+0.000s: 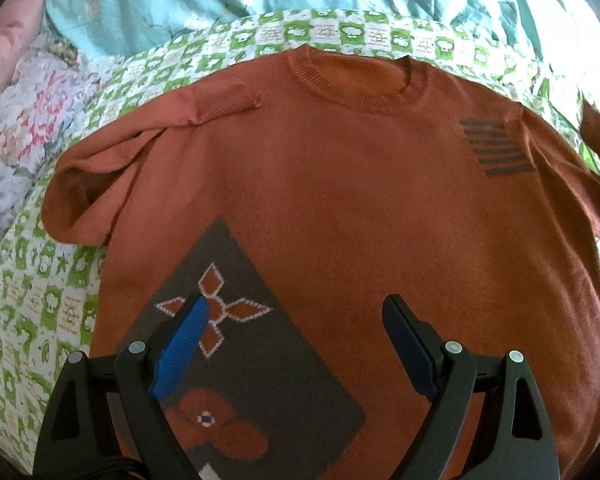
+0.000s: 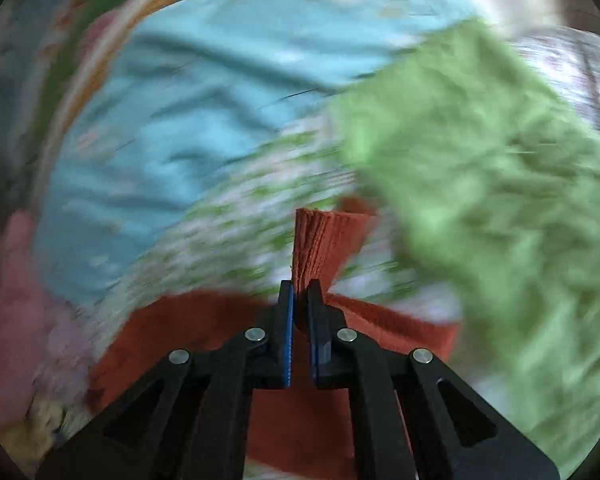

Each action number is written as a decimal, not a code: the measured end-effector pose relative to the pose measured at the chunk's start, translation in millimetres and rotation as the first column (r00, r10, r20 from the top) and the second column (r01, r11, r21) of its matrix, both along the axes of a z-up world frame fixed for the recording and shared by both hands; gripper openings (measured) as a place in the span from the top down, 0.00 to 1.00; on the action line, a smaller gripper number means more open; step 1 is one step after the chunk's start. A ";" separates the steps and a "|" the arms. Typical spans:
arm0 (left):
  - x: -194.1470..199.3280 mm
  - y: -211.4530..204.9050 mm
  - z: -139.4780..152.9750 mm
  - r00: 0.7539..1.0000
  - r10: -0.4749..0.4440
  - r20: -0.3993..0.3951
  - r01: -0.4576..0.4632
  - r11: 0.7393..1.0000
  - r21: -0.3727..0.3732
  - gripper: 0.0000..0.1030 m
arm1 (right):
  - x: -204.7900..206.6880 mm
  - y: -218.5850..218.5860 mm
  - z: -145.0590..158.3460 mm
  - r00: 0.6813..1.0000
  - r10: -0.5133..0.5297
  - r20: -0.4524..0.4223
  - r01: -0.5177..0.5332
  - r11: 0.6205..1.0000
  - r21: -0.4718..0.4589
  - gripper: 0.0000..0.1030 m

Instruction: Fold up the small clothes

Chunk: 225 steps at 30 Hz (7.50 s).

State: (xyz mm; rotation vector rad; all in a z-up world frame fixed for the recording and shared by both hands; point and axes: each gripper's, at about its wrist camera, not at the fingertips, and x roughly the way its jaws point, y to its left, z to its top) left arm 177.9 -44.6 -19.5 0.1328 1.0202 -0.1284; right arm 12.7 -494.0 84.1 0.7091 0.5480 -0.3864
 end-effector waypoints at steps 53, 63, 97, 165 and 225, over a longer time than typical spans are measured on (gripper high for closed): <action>129.3 92.2 -2.1 0.992 0.085 0.096 -0.045 0.931 -0.361 0.98 | 35.9 151.6 -41.7 0.999 -0.004 -0.041 0.006 0.999 0.052 0.49; 121.6 110.9 -0.4 0.982 0.151 0.110 -0.107 0.938 -0.328 0.97 | 90.4 103.3 -62.9 0.964 0.032 -0.264 -0.039 0.999 -0.021 0.39; 123.3 112.4 -5.1 0.983 0.146 0.111 -0.121 0.971 -0.207 0.96 | 105.4 107.2 -80.8 0.940 0.077 -0.333 -0.102 0.993 -0.059 0.38; 90.0 -168.1 -20.6 0.909 -0.411 0.070 0.415 0.876 -0.245 0.52 | -9.5 165.1 -54.1 0.999 0.037 0.003 -0.037 0.990 0.137 0.37; 62.7 156.5 -14.3 0.990 0.137 0.027 -0.130 0.976 -0.175 0.40 | 106.8 111.1 -80.4 0.939 0.155 -0.306 -0.164 0.986 -0.003 0.98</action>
